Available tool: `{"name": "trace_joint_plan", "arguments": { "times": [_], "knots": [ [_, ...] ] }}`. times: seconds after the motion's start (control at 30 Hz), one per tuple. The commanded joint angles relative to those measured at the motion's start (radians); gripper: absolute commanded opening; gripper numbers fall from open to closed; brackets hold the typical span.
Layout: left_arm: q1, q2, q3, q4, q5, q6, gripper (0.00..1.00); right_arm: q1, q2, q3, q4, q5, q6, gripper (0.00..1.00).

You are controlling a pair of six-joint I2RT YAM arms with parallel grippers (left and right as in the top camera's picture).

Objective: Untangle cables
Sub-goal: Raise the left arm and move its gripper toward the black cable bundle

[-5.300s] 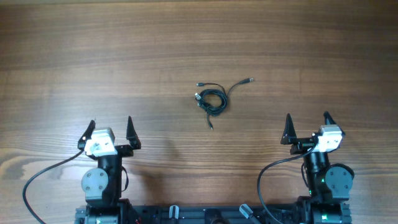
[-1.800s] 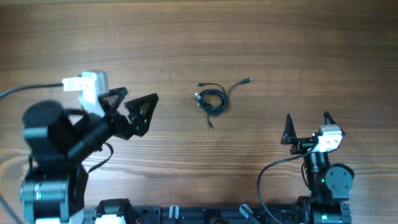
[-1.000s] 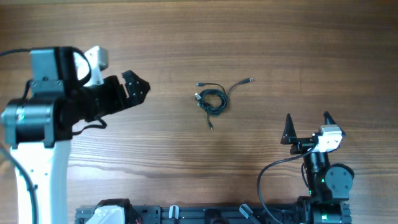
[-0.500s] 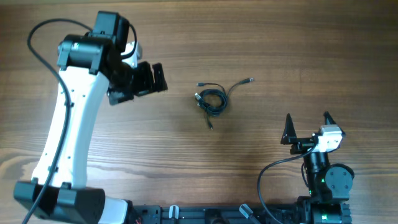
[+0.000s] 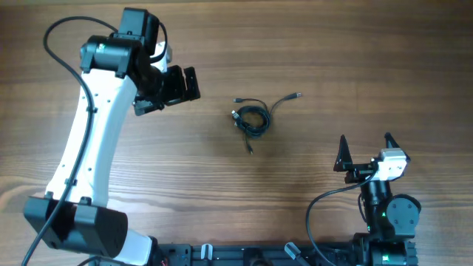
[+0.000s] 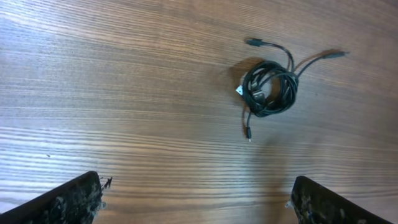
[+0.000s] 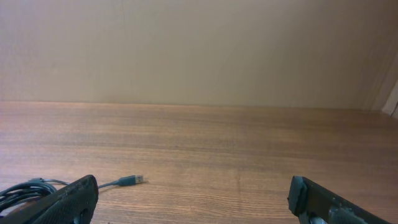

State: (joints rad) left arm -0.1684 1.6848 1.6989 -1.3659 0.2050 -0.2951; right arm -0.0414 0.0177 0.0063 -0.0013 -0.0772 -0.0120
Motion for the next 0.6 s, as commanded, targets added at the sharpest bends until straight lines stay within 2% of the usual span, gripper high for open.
{"name": "trace_joint_plan", "arguments": {
  "times": [0.0,0.17,0.57],
  "knots": [
    [-0.005,0.015,-0.014,0.031,-0.013,-0.010,1.00,-0.004,-0.004,-0.001,0.002,0.010,0.014,1.00],
    [-0.006,0.018,-0.019,0.056,0.088,-0.009,1.00,-0.004,-0.004,-0.001,0.002,0.010,0.014,1.00],
    [-0.037,0.076,-0.097,0.145,0.090,-0.010,0.99,-0.004,-0.004,-0.001,0.002,0.010,0.014,1.00]
  ]
}}
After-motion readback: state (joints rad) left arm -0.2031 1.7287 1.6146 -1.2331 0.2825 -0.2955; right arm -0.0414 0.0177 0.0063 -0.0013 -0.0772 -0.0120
